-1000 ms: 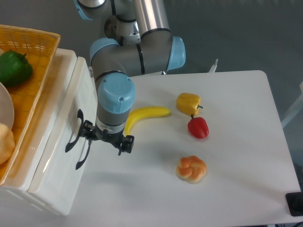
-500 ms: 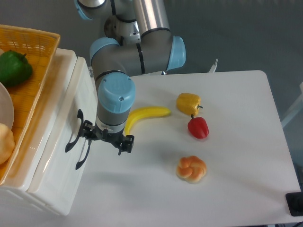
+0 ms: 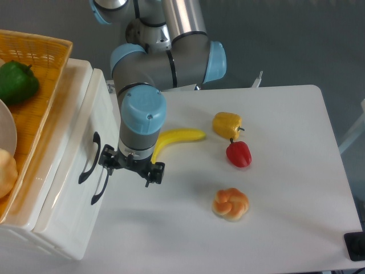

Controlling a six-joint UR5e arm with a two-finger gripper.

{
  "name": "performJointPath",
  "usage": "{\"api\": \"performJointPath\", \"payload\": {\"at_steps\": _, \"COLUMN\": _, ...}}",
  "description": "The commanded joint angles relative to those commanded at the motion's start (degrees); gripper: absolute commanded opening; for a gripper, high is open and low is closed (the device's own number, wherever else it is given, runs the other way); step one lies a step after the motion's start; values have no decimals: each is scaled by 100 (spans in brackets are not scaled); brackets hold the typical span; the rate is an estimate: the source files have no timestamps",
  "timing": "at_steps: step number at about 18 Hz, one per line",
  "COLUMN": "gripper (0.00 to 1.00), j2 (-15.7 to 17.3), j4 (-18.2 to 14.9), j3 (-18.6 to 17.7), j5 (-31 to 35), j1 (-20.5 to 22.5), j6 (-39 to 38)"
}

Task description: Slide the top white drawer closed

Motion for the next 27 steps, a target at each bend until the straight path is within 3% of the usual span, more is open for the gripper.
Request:
{"api": "performJointPath", "payload": {"at_steps": 7, "gripper": 100, "j2": 70, "j4": 18, "j3": 9, "j5": 44, "j1": 457, "j6": 685}}
{"api": "performJointPath", "payload": {"at_steps": 11, "gripper": 100, "j2": 88, "j4": 26, "j3": 123, "j5": 640, "j1": 782, "j6": 1072}}
{"api": "performJointPath", "payload": {"at_steps": 14, "gripper": 100, "j2": 79, "j4": 26, "j3": 202, "j5": 887, "j1": 1107, "j6": 1904}}
{"api": "performJointPath", "payload": {"at_steps": 17, "gripper": 100, "j2": 9, "j4": 9, "j3": 272, "j5": 1527, "j1": 1222, "j6": 2829}}
{"api": "performJointPath", "payload": {"at_steps": 21, "gripper": 100, "j2": 123, "j4": -17, "j3": 281, "j5": 1547, "j1": 1609, "j6": 3172}}
{"api": "performJointPath", "payload": {"at_steps": 27, "gripper": 100, "j2": 465, "j4": -307, "j3": 202, "j5": 1512, "j1": 2179, "j6": 4552}}
